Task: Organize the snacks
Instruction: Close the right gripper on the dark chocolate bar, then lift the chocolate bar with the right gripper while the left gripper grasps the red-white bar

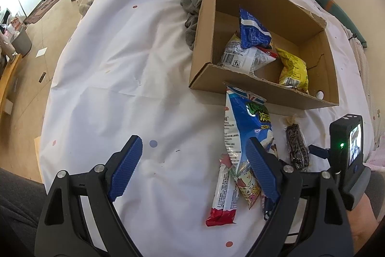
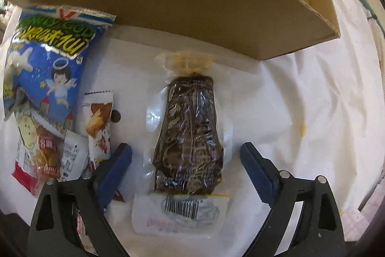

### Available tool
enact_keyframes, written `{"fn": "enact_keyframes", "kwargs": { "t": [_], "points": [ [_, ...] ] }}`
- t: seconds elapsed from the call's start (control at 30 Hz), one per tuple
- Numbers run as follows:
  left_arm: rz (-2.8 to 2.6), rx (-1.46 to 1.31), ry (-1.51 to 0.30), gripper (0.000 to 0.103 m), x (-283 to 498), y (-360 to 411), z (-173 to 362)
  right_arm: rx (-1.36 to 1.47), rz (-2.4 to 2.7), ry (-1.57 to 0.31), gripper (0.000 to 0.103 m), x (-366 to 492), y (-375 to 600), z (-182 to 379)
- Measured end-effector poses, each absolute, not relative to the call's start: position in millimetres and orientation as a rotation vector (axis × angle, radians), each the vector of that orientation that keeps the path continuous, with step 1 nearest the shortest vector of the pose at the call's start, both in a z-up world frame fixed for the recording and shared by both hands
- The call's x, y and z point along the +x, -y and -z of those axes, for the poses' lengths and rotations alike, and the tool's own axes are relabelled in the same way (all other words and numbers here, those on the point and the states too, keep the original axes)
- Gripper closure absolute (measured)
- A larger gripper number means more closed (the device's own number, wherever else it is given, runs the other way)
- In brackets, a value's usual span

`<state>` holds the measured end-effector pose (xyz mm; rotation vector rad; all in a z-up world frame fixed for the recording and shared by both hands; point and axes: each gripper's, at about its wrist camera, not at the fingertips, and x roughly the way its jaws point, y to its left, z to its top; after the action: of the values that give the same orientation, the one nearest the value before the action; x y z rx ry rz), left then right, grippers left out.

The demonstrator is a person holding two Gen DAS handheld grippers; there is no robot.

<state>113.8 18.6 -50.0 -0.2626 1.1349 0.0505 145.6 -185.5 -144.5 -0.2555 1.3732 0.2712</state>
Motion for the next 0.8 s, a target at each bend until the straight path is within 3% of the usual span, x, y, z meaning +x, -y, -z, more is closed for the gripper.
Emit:
{"fn": "enact_keyframes", "kwargs": {
  "t": [0.03, 0.13, 0.17, 0.27, 0.3, 0.33, 0.37, 0.6, 0.8],
  "points": [
    [-0.051, -0.267, -1.135, 0.018, 114, -19, 50, -0.258, -0.279, -1.371, 0.036, 155, 191, 143],
    [-0.052, -0.264, -1.138, 0.018, 113, -19, 50, -0.242, -0.307, -1.366, 0.045, 161, 190, 139],
    [-0.049, -0.264, -1.14, 0.018, 113, -19, 50, -0.206, -0.308, -1.364, 0.056, 163, 194, 136],
    [-0.044, -0.266, -1.147, 0.018, 110, -20, 50, -0.039, -0.329, -1.36, 0.06, 164, 216, 122],
    [-0.043, -0.266, -1.16, 0.018, 108, -20, 52, 0.005, -0.331, -1.356, 0.072, 166, 223, 118],
    [-0.04, -0.265, -1.174, 0.018, 108, -20, 55, 0.052, -0.341, -1.352, 0.075, 166, 229, 114],
    [-0.037, -0.263, -1.192, 0.018, 107, -19, 58, 0.087, -0.345, -1.344, 0.087, 169, 240, 114],
    [-0.012, -0.233, -1.27, 0.018, 101, -7, 75, 0.112, -0.404, -1.301, 0.09, 165, 242, 95],
    [-0.03, -0.213, -1.254, 0.018, 99, -6, 74, -0.12, -0.396, -1.203, 0.093, 119, 204, 77]
  ]
}}
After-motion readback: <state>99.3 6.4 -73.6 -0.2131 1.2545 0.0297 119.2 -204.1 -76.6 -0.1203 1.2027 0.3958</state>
